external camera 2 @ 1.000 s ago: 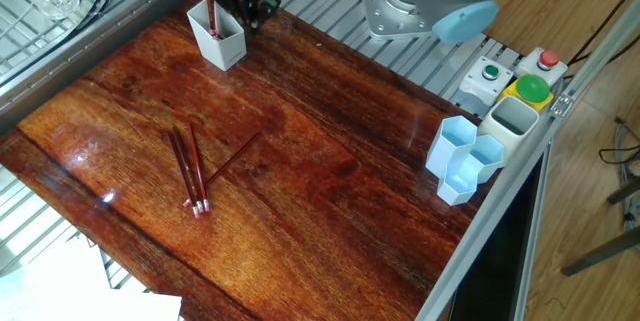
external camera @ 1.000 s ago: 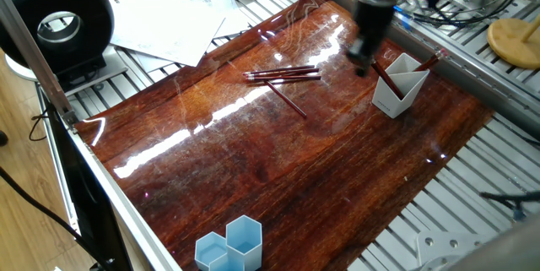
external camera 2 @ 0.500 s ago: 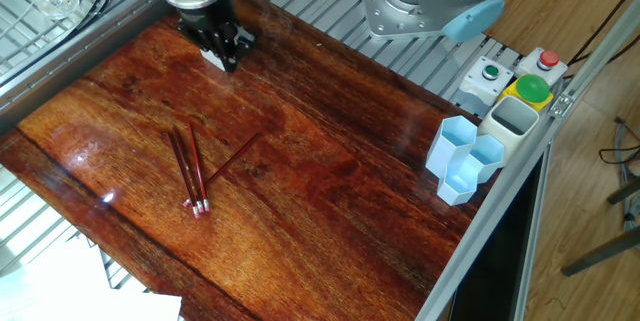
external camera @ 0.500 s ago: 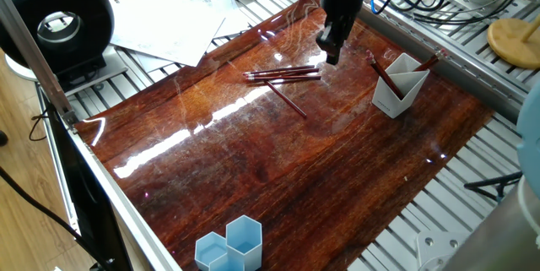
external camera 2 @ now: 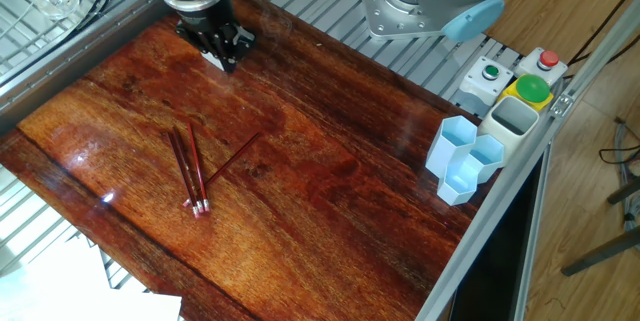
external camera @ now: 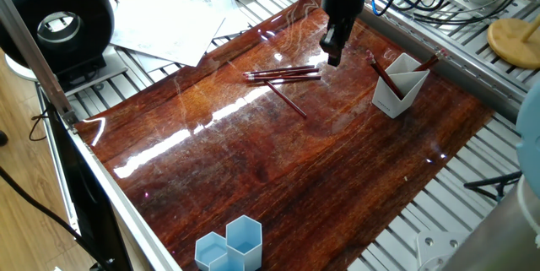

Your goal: Put the pen into the pen holder

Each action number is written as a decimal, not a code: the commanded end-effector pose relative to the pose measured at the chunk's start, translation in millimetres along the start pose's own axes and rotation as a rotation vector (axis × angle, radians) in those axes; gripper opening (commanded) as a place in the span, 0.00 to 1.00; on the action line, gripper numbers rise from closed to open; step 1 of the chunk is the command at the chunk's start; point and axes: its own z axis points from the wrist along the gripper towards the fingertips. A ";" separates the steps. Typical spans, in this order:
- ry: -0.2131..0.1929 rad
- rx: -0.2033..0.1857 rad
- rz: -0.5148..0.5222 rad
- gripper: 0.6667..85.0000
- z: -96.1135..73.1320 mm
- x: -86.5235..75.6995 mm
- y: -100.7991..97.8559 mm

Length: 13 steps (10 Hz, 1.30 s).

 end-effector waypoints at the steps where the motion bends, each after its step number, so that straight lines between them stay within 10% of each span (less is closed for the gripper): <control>1: -0.038 -0.008 -0.084 0.00 -0.9 -58.0 -1.9; 5: -0.031 -0.018 -0.130 0.00 -1.8 -124.1 18.5; 13: 0.069 0.041 -0.344 0.44 -14.8 -81.0 -7.8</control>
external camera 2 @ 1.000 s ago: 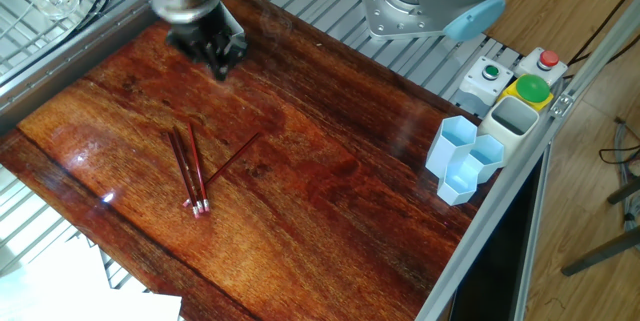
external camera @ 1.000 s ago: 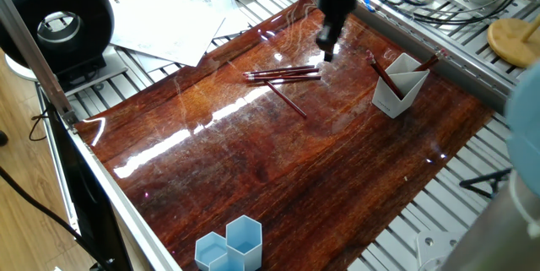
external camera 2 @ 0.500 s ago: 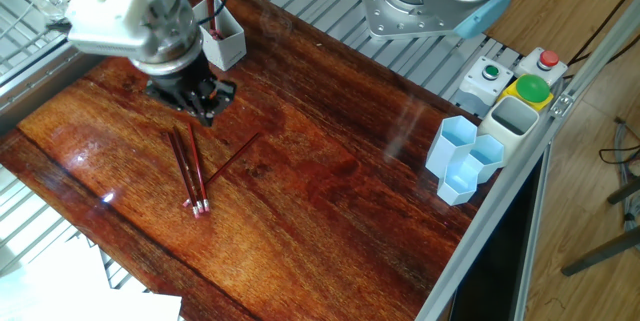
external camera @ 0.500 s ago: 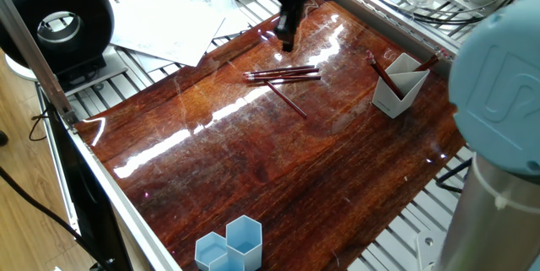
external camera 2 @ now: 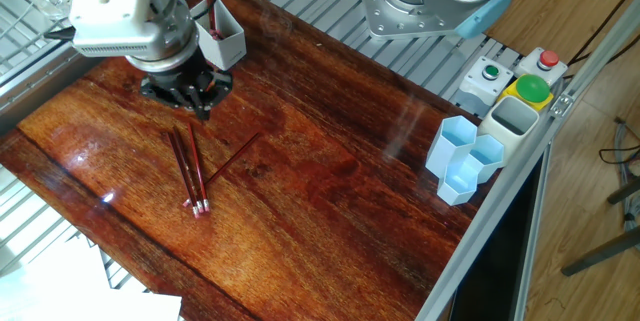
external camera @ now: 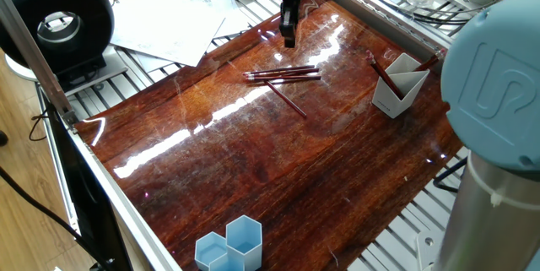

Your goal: Put the pen into the pen holder

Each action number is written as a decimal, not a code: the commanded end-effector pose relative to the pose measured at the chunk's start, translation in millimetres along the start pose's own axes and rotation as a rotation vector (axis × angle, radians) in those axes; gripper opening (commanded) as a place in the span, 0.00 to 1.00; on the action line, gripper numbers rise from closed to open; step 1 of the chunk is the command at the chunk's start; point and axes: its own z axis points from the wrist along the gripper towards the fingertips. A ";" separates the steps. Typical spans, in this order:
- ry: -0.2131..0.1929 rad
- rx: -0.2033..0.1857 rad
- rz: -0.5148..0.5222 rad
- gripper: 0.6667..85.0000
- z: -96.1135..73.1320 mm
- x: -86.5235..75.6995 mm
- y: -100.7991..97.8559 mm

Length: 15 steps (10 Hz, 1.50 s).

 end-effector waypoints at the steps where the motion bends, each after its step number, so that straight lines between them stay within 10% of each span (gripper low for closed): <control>1: 0.048 0.034 -0.023 0.44 -2.8 12.8 -9.7; 5: 0.208 0.075 -0.115 0.54 -8.7 52.9 -22.9; 15: 0.240 0.071 -0.135 0.47 -2.6 48.7 -17.8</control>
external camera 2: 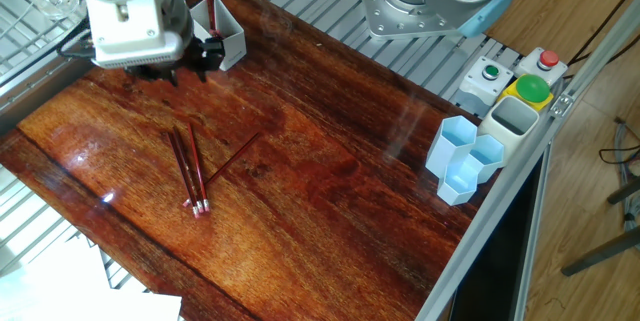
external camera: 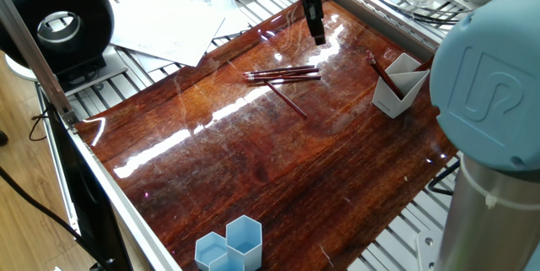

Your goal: Put the pen into the pen holder

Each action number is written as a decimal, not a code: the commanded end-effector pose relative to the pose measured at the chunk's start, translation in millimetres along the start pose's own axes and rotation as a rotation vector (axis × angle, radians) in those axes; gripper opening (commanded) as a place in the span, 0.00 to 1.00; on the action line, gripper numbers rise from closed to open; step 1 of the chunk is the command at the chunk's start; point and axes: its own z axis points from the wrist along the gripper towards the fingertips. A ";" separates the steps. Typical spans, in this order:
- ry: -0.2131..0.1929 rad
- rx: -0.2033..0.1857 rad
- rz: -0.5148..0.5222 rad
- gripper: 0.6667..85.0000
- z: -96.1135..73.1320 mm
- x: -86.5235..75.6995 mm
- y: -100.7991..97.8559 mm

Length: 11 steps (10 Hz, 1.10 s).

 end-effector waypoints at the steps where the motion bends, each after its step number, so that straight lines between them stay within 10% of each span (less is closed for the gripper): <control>1: 0.015 -0.027 0.016 0.47 0.4 0.1 7.9; 8: 0.047 -0.058 0.029 0.58 -0.2 8.3 16.1; 11: 0.045 -0.033 0.077 0.58 45.3 -52.5 10.4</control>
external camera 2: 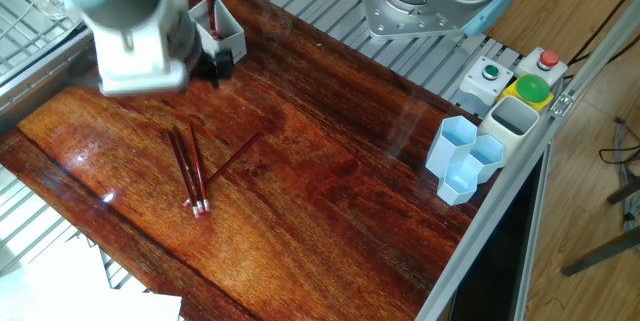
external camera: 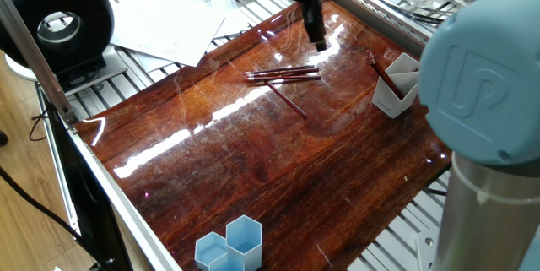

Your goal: Put the pen into the pen holder

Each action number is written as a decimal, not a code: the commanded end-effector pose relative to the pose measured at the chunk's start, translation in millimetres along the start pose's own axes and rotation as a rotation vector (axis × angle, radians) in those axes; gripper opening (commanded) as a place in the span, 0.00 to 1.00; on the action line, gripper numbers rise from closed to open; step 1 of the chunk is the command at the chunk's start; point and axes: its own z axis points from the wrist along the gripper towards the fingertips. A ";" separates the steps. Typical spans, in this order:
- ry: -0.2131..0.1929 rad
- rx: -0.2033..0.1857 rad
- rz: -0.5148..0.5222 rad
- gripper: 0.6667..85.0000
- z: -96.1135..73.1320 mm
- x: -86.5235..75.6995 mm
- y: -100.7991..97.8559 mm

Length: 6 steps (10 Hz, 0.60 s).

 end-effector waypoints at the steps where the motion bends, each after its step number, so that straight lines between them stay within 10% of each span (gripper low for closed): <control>1: -0.016 0.022 0.041 0.57 38.5 -52.6 -0.5; 6: 0.005 0.071 0.068 0.49 81.3 -82.3 -20.2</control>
